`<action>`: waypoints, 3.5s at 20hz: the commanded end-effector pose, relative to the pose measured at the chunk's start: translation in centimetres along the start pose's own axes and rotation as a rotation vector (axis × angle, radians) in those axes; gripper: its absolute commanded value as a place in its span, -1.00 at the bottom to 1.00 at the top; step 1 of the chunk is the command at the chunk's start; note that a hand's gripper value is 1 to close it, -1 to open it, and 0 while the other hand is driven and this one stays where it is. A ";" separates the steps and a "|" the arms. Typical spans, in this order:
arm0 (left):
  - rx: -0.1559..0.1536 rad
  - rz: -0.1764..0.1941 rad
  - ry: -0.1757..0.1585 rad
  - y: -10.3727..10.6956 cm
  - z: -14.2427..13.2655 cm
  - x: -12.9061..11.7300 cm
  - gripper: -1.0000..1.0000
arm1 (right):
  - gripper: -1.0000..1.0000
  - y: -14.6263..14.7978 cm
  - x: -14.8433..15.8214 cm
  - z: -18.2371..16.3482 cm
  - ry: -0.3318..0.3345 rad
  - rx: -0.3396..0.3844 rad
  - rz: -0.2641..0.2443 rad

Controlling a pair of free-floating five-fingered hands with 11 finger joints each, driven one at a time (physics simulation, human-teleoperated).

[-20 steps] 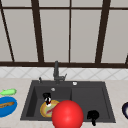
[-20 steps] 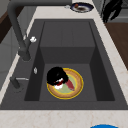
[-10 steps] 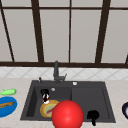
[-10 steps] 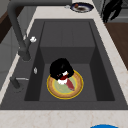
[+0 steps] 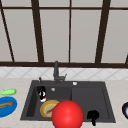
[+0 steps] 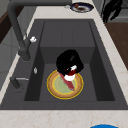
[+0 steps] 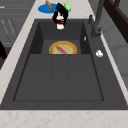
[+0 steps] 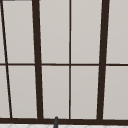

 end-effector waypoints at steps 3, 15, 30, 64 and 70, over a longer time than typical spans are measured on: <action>0.001 0.012 0.011 1.3 1.5 4.6 1.00 | 0.00 0.0 0.0 0.0 0.000 0.000 0.000; -0.011 0.012 0.011 1.1 5.6 13.8 1.00 | 0.00 0.0 0.0 0.0 0.000 0.000 0.000; -0.018 0.004 0.027 -2.3 12.2 23.1 1.00 | 0.00 0.0 0.0 0.0 0.000 0.000 0.000; 0.001 0.004 0.029 -12.2 27.4 25.3 1.00 | 0.00 0.0 0.0 0.0 0.000 0.000 0.000; 0.019 0.008 0.004 -13.3 28.3 22.3 1.00 | 0.00 0.0 0.0 0.0 0.000 0.000 0.000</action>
